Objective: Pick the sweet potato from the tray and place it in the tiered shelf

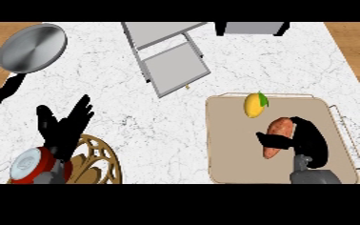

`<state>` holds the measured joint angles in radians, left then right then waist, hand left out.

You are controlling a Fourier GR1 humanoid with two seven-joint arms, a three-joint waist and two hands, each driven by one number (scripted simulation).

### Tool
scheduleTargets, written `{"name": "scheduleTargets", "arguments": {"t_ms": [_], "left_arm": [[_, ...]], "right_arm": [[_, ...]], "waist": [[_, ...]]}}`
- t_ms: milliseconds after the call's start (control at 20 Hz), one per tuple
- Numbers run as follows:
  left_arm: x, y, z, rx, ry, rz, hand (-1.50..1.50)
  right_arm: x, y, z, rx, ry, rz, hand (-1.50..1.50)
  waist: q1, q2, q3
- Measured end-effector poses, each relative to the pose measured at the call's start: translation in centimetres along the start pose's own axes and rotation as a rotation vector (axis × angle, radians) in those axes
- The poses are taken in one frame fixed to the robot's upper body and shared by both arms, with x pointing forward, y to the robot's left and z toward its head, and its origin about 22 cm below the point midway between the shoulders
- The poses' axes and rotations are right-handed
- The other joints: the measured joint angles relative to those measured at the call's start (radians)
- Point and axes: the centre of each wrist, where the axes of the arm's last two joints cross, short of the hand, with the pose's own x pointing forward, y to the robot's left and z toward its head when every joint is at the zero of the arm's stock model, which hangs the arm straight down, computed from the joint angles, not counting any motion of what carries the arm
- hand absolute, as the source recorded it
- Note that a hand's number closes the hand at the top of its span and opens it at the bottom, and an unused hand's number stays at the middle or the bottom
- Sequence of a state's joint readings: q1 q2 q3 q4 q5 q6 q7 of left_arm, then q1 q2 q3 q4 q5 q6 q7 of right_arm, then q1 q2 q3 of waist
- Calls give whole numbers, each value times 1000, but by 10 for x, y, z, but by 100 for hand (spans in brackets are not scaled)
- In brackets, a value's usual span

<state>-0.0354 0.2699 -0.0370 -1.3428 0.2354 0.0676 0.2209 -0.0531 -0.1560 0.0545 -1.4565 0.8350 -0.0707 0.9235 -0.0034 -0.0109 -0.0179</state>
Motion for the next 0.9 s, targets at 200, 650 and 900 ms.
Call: {"name": "scheduleTargets", "arguments": {"t_ms": [200,650,900], "left_arm": [[-3,4,1,5,7,-1,0],[1,-13,-2,-58,-16,-18,0],[3,-16,-5,-67,-15,-20,0]], "right_arm": [[6,6,4,-11,-71,-29,150],[80,42,87,170,-673,136,150],[122,41,153,327,-1142,199,150]], "waist": [[0,1,2],[78,16,15],[81,16,18]]}}
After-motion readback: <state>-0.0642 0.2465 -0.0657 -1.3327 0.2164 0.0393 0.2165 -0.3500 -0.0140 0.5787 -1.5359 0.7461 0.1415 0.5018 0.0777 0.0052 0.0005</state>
